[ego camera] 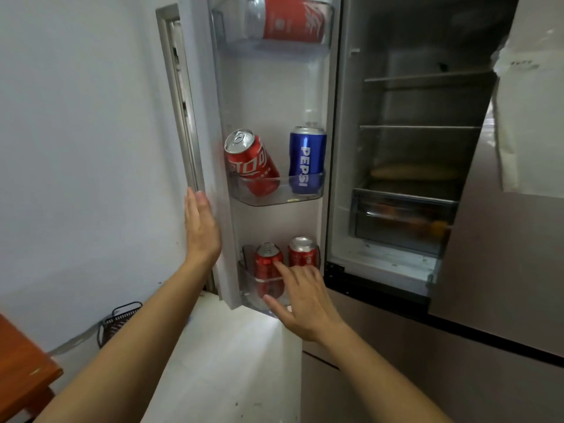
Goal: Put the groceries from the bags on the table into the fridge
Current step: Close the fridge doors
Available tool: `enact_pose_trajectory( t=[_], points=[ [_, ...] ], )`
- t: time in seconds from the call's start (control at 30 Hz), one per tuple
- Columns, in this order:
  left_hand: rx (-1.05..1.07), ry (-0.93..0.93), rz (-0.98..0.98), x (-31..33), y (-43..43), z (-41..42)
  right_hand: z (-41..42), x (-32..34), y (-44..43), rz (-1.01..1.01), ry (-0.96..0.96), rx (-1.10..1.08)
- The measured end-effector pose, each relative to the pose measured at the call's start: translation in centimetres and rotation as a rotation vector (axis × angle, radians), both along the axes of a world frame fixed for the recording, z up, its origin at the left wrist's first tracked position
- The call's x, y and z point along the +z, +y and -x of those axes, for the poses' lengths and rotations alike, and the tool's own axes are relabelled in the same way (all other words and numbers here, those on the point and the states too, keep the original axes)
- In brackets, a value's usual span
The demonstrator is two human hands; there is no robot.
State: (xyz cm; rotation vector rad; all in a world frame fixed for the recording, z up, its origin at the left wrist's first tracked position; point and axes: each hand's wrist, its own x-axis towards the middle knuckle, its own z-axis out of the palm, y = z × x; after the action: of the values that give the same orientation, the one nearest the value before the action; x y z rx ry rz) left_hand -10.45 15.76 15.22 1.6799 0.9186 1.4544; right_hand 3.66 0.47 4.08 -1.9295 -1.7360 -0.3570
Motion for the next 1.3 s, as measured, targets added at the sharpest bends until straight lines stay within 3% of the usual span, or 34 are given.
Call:
enact_pose_trajectory(
  t=[0.17,0.33,0.7,1.0,1.13,1.3],
  points=[
    [-0.110,-0.099,0.005,1.0,-0.7,-1.4,-2.5,-0.6,-3.1,-0.002,0.087,-0.053],
    [0.077,-0.143,-0.204,0.1,-6.4,-4.0,-5.7,-1.4,-6.6,-0.041,0.150,-0.139],
    [0.019,0.008,-0.523,-1.7,-15.2,-11.6,-10.8,-1.3,-14.1,-0.148,0.340,-0.293],
    [-0.024,0.271,-0.890,-2.9,-17.8,-19.6,-18.4,0.8,-19.9,-0.293,-0.021,-0.576],
    [-0.116,0.349,-0.833,-2.8,-19.2,-23.0,-21.5,1.4,-21.5,-0.149,-0.081,-0.807],
    [-0.156,0.422,-0.801,-2.8,-19.7,-27.2,-23.1,0.5,-22.1,0.003,-0.155,-0.882]
  ],
)
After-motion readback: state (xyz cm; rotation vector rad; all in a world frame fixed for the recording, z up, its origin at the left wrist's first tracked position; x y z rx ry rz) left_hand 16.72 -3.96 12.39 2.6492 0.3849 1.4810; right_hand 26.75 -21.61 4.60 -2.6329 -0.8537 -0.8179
